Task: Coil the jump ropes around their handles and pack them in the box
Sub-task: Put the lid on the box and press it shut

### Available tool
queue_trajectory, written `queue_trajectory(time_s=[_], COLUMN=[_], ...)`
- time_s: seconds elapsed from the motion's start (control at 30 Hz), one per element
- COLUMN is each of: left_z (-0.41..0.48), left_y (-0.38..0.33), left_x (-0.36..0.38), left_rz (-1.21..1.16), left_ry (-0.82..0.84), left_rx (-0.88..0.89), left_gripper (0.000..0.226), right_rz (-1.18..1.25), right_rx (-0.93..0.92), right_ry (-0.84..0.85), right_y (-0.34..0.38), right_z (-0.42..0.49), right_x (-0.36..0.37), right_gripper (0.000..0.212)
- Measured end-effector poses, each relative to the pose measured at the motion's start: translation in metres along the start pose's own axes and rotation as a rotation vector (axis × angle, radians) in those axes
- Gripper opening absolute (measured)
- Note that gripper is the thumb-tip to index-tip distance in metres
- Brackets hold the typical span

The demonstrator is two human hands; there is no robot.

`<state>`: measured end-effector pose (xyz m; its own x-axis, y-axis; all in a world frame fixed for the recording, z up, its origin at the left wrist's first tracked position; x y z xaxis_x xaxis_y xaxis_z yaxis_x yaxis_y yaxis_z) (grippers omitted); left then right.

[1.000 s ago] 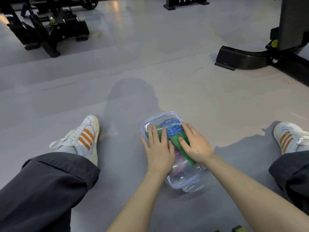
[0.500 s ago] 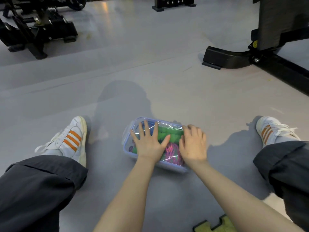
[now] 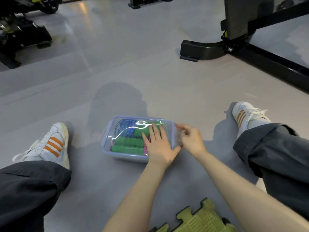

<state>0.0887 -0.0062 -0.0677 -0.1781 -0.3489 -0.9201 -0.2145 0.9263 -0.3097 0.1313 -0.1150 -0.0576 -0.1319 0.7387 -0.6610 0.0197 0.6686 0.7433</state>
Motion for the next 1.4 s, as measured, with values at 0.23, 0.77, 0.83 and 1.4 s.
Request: queue_trajectory(time_s=[0.23, 0.77, 0.83, 1.4], left_z=[0.018, 0.006, 0.007, 0.008], left_y=[0.052, 0.095, 0.095, 0.096], left_x=[-0.022, -0.016, -0.014, -0.057], left_rz=[0.024, 0.006, 0.022, -0.251], left_ry=[0.082, -0.298, -0.305, -0.348], left_rx=[0.376, 0.487, 0.468, 0.269], left_gripper=[0.106, 0.06, 0.06, 0.044], right_rz=[-0.926, -0.878, -0.881, -0.882], right_rx=[-0.719, -0.957, -0.94, -0.506], right_ry=[0.294, 0.134, 0.138, -0.107], right_y=[0.021, 0.049, 0.045, 0.057], right_z=[-0.002, 0.012, 0.013, -0.021], right_x=[0.023, 0.066, 0.068, 0.058], right_gripper=[0.063, 0.053, 0.054, 0.042])
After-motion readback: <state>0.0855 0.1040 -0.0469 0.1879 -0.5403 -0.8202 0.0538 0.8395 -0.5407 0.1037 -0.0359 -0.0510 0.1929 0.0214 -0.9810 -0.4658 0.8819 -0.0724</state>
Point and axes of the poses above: each hand's wrist, its own z-axis towards the middle knuckle, its own x-axis out of the palm, y = z × x, the point moved 6 cm from there along z, towards the middle knuckle, and after that the axes turned 13 degrees about -z, right-handed, at the moved point
